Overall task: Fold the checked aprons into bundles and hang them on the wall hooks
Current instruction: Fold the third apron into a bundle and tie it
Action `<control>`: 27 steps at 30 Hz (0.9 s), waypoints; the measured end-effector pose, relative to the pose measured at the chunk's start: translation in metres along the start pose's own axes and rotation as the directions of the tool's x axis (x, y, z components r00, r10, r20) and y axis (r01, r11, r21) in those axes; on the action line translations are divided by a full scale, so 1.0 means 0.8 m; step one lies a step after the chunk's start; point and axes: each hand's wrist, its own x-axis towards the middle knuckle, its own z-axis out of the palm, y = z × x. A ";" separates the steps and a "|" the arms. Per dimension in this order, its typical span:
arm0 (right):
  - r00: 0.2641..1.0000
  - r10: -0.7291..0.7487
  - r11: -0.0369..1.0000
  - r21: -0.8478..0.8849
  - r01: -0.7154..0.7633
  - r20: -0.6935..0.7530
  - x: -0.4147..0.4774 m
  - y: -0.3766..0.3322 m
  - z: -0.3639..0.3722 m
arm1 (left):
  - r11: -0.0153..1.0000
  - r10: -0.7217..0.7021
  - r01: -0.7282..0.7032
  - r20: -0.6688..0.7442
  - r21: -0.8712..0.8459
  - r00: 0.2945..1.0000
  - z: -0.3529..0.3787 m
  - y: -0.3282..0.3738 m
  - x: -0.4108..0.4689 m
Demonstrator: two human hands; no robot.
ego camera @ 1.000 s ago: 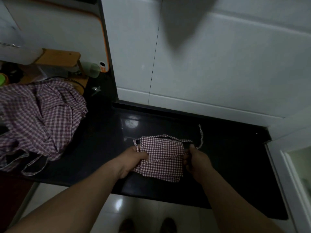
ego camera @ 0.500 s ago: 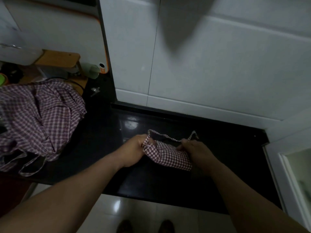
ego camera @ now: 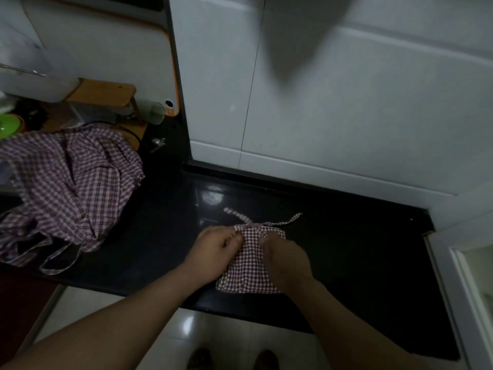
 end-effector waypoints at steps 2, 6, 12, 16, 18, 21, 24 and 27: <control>0.973 0.191 0.978 0.057 -0.200 0.130 0.010 0.001 0.002 | 0.976 -0.166 0.132 -0.200 -0.175 0.966 0.001 0.019 -0.002; 0.947 0.297 0.941 0.133 -0.313 0.126 0.016 -0.013 -0.002 | 0.965 -0.161 0.083 -0.314 -0.248 0.936 0.006 0.058 -0.007; 0.982 0.079 0.997 0.011 -0.082 0.171 0.011 -0.020 0.023 | 0.953 0.286 -0.282 -0.024 0.111 0.958 0.020 0.063 0.021; 0.998 0.009 0.990 0.139 -0.018 0.060 -0.004 -0.017 0.041 | 0.901 0.251 -0.349 0.345 0.258 0.905 0.020 0.054 0.044; 0.999 0.009 0.981 0.191 -0.018 0.048 -0.005 -0.014 0.047 | 0.896 0.203 -0.345 0.435 0.278 0.877 0.016 0.058 0.050; 0.988 0.123 0.921 0.360 -0.149 0.095 0.000 -0.021 0.031 | 0.895 0.149 -0.322 0.473 0.309 0.868 0.005 0.059 0.052; 0.966 0.185 0.828 0.501 -0.252 0.180 0.005 -0.022 0.026 | 0.831 0.112 -0.310 0.407 0.462 0.907 -0.018 0.051 0.047; 0.938 0.222 0.814 0.478 -0.329 0.268 0.007 -0.021 0.023 | 0.814 0.051 -0.273 0.405 0.513 0.913 -0.037 0.044 0.041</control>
